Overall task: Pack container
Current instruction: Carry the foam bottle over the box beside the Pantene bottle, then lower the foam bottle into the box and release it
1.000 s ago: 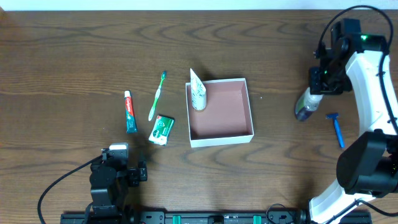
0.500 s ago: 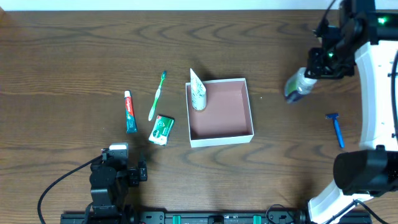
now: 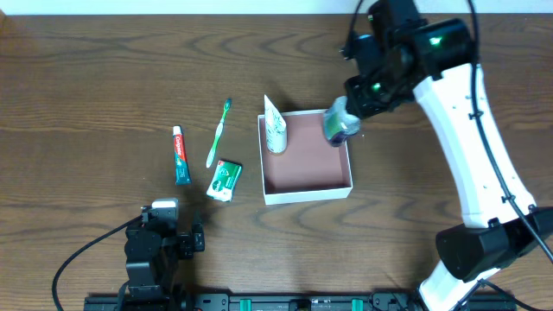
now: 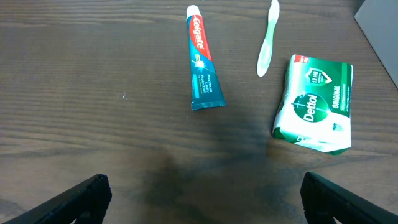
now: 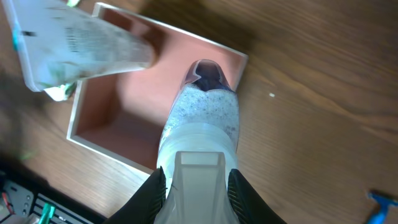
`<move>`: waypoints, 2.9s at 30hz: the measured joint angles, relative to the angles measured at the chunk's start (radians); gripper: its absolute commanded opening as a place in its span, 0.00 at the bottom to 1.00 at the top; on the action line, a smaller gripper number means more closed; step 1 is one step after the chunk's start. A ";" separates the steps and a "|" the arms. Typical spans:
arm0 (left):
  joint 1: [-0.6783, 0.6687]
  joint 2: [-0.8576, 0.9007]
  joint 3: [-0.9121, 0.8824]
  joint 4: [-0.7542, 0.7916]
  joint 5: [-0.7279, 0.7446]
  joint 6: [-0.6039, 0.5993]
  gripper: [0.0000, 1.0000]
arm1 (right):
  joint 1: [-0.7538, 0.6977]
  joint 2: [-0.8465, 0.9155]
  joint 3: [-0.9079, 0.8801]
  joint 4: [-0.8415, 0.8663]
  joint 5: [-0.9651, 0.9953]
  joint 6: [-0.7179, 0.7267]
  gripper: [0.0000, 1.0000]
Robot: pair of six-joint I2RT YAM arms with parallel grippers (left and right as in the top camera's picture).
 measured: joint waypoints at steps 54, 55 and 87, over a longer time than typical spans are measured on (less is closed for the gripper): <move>0.000 0.000 0.000 0.000 0.000 0.000 0.98 | 0.161 0.207 0.000 0.148 0.083 0.056 0.18; 0.000 0.000 0.000 0.000 0.000 0.000 0.98 | 0.162 0.207 0.000 0.149 0.084 0.056 0.19; 0.000 0.000 0.000 0.000 0.000 0.000 0.98 | 0.174 0.219 -0.068 0.239 0.087 0.059 0.23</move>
